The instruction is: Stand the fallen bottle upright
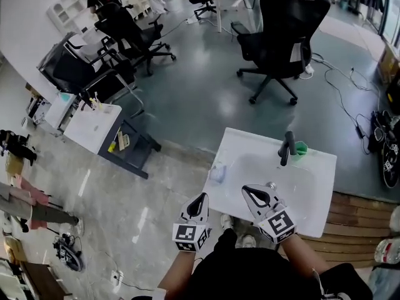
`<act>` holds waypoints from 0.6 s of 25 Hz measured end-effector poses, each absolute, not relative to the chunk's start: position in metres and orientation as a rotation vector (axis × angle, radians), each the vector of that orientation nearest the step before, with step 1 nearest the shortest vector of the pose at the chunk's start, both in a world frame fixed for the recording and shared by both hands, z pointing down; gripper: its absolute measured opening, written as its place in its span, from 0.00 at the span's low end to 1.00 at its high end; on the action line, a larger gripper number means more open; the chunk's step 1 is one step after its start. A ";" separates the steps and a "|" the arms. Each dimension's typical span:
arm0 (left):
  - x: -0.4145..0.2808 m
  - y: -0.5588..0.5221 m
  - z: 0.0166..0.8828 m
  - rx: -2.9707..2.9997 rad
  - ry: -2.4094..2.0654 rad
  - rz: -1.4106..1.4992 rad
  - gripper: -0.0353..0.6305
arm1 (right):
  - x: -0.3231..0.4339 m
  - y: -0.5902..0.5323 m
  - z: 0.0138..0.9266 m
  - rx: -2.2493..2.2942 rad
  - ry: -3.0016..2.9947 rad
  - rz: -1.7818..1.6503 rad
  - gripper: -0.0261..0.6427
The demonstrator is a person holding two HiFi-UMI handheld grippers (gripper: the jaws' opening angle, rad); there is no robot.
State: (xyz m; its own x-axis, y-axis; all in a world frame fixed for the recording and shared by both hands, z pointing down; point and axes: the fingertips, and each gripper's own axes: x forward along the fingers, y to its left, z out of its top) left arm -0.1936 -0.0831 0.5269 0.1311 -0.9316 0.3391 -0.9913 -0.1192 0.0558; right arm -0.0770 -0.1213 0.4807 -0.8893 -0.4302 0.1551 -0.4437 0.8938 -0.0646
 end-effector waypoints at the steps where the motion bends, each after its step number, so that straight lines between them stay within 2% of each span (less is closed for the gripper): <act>1: -0.197 -0.093 0.531 2.151 -1.866 0.332 0.08 | -0.084 -0.128 0.480 0.690 -2.923 0.149 0.06; 11: -0.246 -0.178 0.568 2.182 -1.662 0.520 0.09 | -0.141 -0.179 0.478 0.782 -2.827 0.075 0.06; 15: -0.263 -0.201 0.581 2.138 -1.595 0.541 0.19 | -0.149 -0.193 0.480 0.849 -2.811 0.102 0.06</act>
State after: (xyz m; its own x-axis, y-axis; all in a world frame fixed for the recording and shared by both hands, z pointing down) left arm -0.2627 -0.2011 0.5812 0.2675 -0.7998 0.5374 -0.9617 -0.2561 0.0976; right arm -0.1492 -0.1930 0.4795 -0.8141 -0.5401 0.2134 -0.5541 0.8324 -0.0072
